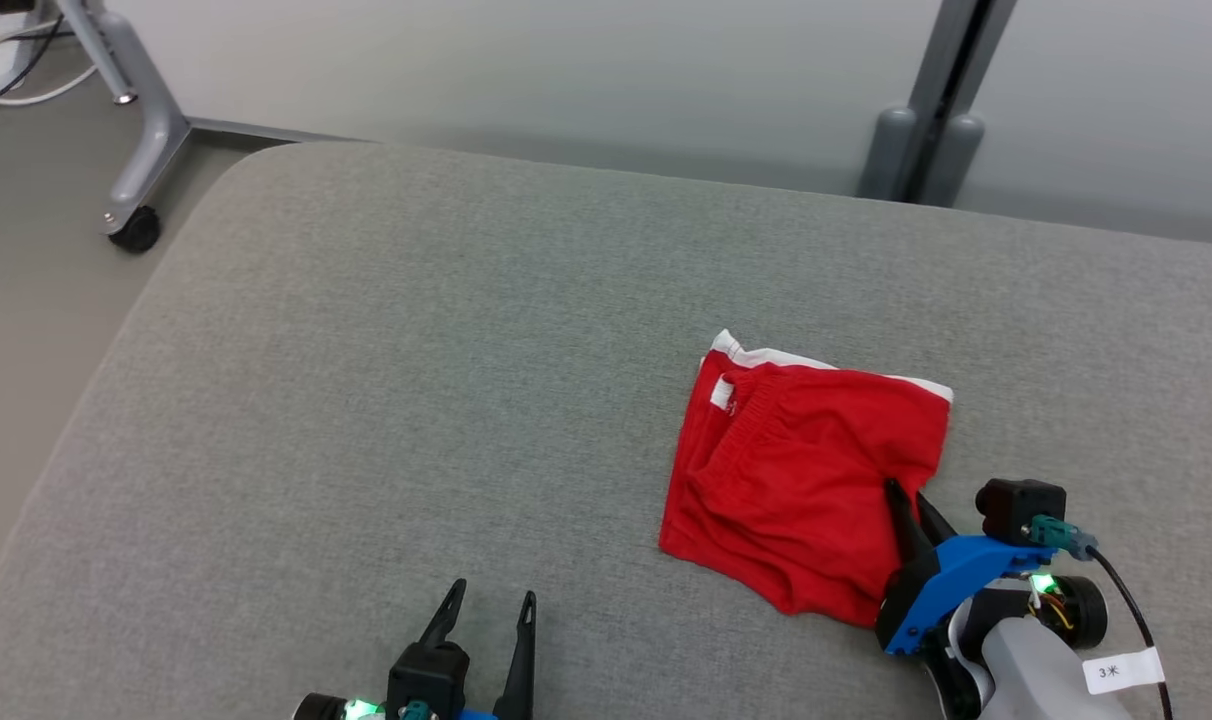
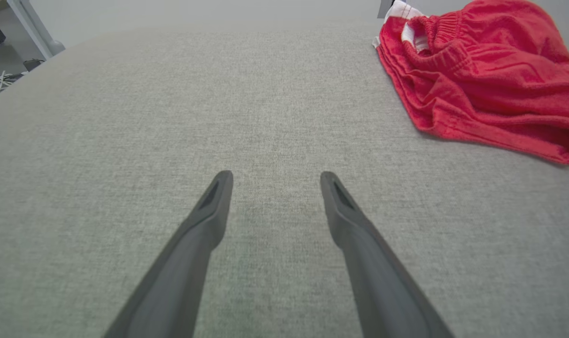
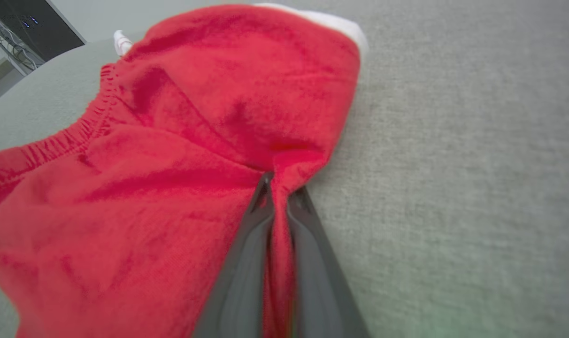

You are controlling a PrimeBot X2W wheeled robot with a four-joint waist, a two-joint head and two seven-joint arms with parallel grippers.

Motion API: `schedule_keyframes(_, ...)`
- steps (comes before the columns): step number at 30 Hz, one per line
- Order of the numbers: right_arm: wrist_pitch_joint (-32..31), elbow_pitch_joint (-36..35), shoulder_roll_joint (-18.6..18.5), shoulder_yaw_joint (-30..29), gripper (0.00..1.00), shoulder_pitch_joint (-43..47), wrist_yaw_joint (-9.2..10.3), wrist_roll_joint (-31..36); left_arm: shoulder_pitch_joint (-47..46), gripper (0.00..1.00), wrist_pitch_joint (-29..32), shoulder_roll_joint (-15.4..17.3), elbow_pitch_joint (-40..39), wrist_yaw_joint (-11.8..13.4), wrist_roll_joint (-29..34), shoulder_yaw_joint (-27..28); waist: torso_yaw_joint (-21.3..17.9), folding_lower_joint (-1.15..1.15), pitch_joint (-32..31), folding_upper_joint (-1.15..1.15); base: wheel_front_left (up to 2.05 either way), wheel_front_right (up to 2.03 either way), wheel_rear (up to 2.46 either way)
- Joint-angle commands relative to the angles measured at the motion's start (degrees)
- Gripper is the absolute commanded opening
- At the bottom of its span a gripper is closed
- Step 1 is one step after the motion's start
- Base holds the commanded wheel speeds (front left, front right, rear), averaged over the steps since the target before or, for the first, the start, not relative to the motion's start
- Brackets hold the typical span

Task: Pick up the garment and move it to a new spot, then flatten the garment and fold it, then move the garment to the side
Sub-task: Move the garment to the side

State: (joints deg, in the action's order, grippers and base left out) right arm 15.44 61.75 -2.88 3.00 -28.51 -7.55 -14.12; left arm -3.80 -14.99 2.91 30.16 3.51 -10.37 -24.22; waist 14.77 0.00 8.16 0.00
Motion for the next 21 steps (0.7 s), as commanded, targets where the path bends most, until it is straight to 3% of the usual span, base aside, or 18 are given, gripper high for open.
schedule_keyframes(1, -0.5, -0.7, -0.5, -1.0, 0.00, 2.4, 0.14, 0.1, -0.5, 1.00, -0.2, 0.0, -0.4, -0.2, 0.1, 0.4, -2.8, 0.00, -1.3, 0.00, 0.00, 0.00, 0.00)
schedule_keyframes(5, -0.4, -3.0, -0.4, -0.7, 0.00, 4.2, 0.13, 0.4, -0.3, 1.00, -0.2, 0.0, -1.1, -0.5, 0.0, 0.6, -7.1, 0.00, -2.6, 0.00, 0.00, 0.00, 0.00)
schedule_keyframes(15, -0.6, -5.2, -0.4, 3.6, 0.00, 10.4, 0.17, 0.2, -1.5, 1.00, -0.2, 0.0, -3.1, -3.3, -2.5, -2.7, -25.6, 0.00, -6.0, 0.00, 0.00, 0.00, 0.00)
schedule_keyframes(21, -0.5, -6.5, -0.3, 5.3, 0.00, 11.6, 0.14, 0.0, -3.0, 1.00, -0.2, 0.0, -3.4, -3.4, -4.1, -4.9, -32.5, 0.00, -6.0, 0.00, 0.00, 0.00, 0.00)
